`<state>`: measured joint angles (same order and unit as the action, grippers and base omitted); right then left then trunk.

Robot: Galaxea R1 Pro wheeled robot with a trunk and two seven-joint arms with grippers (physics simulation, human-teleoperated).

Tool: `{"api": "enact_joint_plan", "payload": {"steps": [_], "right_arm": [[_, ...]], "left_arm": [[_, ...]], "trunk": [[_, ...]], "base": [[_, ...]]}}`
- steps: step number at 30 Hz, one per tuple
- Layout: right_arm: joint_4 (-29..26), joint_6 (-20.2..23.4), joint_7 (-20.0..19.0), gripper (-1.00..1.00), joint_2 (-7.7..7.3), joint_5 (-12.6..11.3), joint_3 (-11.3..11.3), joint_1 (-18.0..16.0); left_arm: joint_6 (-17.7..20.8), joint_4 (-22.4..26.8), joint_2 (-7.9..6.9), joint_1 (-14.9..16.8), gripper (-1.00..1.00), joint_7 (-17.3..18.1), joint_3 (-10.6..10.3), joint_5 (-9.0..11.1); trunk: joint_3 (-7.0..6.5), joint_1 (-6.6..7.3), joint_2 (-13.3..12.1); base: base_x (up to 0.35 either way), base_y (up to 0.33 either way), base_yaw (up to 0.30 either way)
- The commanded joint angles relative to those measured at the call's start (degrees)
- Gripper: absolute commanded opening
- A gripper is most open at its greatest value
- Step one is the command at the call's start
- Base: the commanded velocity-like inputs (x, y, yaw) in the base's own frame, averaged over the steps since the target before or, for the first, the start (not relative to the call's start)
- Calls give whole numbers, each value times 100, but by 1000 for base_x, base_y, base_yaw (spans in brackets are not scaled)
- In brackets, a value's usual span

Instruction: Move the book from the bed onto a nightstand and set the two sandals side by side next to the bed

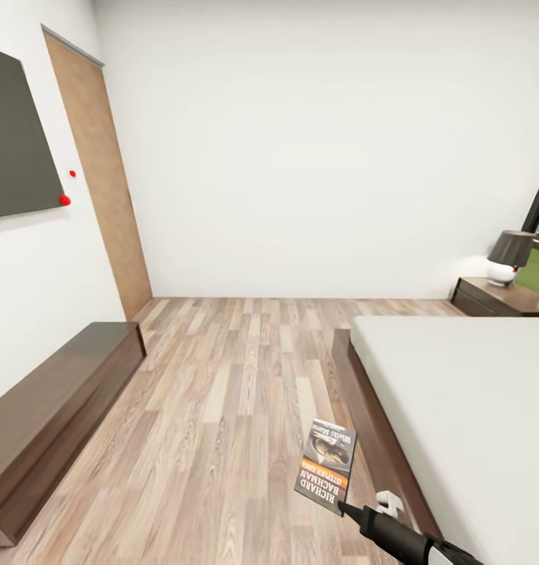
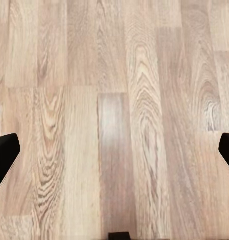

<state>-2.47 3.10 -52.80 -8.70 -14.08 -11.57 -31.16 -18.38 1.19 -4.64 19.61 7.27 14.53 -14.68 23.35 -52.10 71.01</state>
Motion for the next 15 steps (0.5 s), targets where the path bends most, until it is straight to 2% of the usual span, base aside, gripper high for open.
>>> {"api": "enact_joint_plan", "payload": {"steps": [1, 15], "right_arm": [[1, 32, -20, -100, -1, -42, -29, -4], [1, 32, -20, -100, 0, -42, -28, -4]], "left_arm": [[-16, -3, -2, 5, 100, 20, 50, -43], [-16, -4, -2, 3, 100, 20, 50, -42]], "trunk": [[6, -3, 3], [6, -3, 3]], "base": [[331, 0, 0], [331, 4, 0]]}}
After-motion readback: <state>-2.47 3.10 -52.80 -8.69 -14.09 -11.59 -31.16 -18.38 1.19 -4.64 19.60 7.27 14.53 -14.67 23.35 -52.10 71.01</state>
